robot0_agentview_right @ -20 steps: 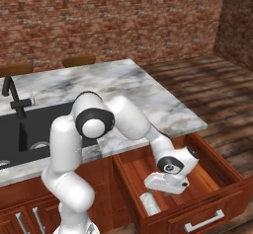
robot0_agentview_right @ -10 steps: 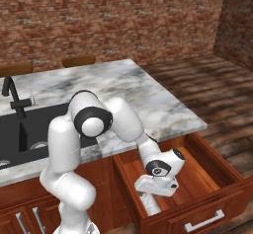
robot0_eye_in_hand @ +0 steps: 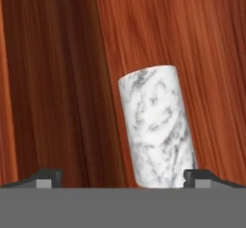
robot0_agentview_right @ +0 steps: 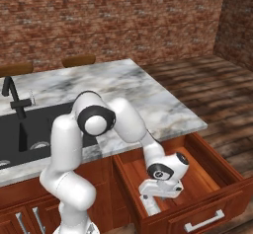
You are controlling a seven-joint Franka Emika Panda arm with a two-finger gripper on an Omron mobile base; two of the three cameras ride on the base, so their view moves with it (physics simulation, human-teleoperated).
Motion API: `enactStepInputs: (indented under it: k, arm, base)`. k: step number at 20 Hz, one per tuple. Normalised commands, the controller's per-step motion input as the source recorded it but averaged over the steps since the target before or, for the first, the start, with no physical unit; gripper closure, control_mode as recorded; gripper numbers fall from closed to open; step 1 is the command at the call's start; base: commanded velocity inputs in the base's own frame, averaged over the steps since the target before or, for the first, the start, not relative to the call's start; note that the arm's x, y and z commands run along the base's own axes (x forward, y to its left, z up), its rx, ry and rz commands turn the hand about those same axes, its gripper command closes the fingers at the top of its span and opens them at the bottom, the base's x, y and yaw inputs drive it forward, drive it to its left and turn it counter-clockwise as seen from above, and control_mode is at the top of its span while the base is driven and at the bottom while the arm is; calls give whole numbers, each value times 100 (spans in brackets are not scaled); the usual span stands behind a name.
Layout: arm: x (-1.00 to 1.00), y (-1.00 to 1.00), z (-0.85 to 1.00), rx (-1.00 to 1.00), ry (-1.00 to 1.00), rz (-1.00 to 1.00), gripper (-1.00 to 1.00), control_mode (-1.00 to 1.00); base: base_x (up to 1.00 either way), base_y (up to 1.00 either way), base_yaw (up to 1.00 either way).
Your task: Restock the sink supplies by placing the sponge and soap dispenser on the counter and next to the sink. Make sure the soap dispenser is upright.
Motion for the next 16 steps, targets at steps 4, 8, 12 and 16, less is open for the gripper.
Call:
enactStepInputs:
  k: [4, 8, 12, 16]
  arm:
    - [0, -8, -11, 0, 0, 2, -100, -100]
    - [7, 0, -37, 0, 0, 0, -100, -100]
    - [13, 0, -42, 0, 0, 0, -100, -100]
    - [12, 0, -34, 0, 0, 1, -100, -100]
  base:
    - [0, 0, 0]
    - [0, 0, 0]
    - [0, 0, 0]
    - [0, 0, 0]
